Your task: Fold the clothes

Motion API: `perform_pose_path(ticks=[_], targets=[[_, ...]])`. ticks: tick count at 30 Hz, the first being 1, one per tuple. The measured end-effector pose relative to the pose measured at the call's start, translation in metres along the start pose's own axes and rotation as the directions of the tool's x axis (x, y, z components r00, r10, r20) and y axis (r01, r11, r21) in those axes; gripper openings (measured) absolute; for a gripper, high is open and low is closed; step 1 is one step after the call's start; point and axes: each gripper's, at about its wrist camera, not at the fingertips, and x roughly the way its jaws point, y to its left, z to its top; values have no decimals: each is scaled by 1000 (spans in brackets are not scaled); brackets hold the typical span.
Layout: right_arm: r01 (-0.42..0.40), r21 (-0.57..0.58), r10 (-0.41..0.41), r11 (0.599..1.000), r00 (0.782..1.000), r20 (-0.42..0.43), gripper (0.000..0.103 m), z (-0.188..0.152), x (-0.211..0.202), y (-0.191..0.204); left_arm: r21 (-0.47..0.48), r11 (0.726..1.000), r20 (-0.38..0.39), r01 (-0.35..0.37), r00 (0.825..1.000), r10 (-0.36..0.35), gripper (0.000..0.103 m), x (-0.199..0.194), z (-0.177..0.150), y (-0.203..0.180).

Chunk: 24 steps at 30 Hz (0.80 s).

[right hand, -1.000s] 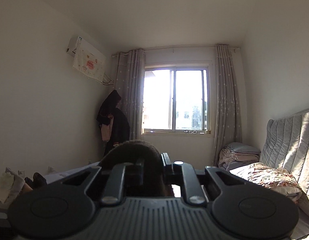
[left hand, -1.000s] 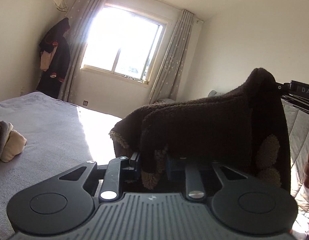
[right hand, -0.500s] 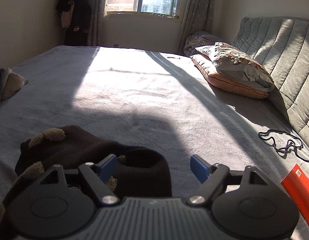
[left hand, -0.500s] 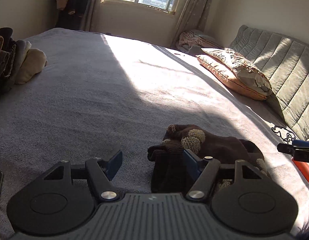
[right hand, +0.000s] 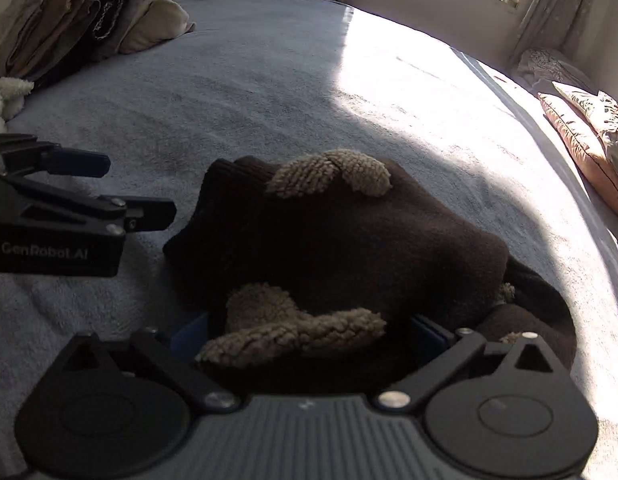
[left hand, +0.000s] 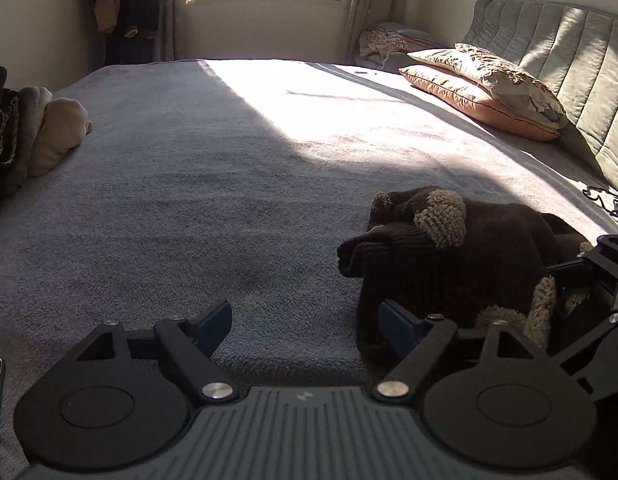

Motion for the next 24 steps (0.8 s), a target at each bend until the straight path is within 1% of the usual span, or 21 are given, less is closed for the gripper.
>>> perform_pose_path(ticks=[1, 2, 3, 4, 5, 6, 7, 9, 11, 12, 13, 16, 18, 19, 20, 21, 23, 24], targets=[[9, 7, -10, 1000, 1000, 19, 56, 1, -7, -2, -2, 1000, -13, -12, 1000, 12, 84, 5, -1, 4], [23, 23, -24, 999, 999, 42, 40, 4, -16, -6, -20, 1000, -24, 7, 1000, -8, 84, 8, 1, 10], [34, 44, -37, 998, 997, 73, 16, 9, -29, -13, -42, 999, -32, 35, 999, -37, 84, 10, 3, 16], [51, 58, -57, 997, 993, 106, 13, 15, -41, -20, -56, 997, -29, 56, 998, -58, 84, 11, 6, 21], [90, 70, -99, 994, 984, 146, 12, 24, -58, -29, -67, 995, -22, 75, 997, -77, 84, 12, 10, 25], [135, 77, -148, 988, 971, 188, 9, 33, -75, -36, -77, 993, -15, 94, 995, -95, 84, 12, 13, 30], [175, 88, -191, 981, 955, 229, 9, 42, -93, -44, -88, 990, -7, 112, 994, -114, 84, 13, 16, 34], [224, 129, -254, 966, 919, 302, 9, 60, -131, -67, -95, 988, -12, 122, 992, -124, 84, 16, 18, 40], [297, 141, -328, 945, 880, 343, 9, 70, -159, -87, -117, 982, -25, 146, 988, -150, 84, 19, 19, 48], [345, 146, -374, 927, 858, 352, 9, 73, -167, -97, -128, 979, -32, 158, 986, -164, 84, 21, 20, 52], [386, 166, -420, 907, 836, 354, 9, 73, -173, -111, -134, 977, -36, 168, 984, -174, 84, 22, 21, 55], [415, 294, -499, 861, 802, 329, 9, 60, -184, -161, -109, 975, -44, 192, 979, -197, 84, 25, 17, 61], [415, 384, -537, 825, 787, 302, 9, 41, -187, -190, -90, 974, -51, 207, 976, -212, 84, 28, 15, 65], [430, 428, -571, 795, 768, 289, 8, 28, -189, -202, -81, 973, -54, 215, 974, -220, 84, 29, 14, 67], [447, 466, -605, 764, 747, 276, 4, 16, -192, -213, -71, 972, -57, 223, 972, -227, 84, 30, 13, 69], [473, 488, -641, 734, 720, 267, 0, 7, -196, -220, -62, 971, -60, 231, 970, -234, 84, 31, 12, 71], [505, 517, -688, 691, 679, 256, 0, -6, -207, -232, -44, 968, -67, 246, 966, -249, 84, 33, 9, 75], [518, 525, -704, 675, 665, 250, 0, -12, -212, -238, -34, 967, -70, 254, 964, -256, 84, 34, 8, 77]])
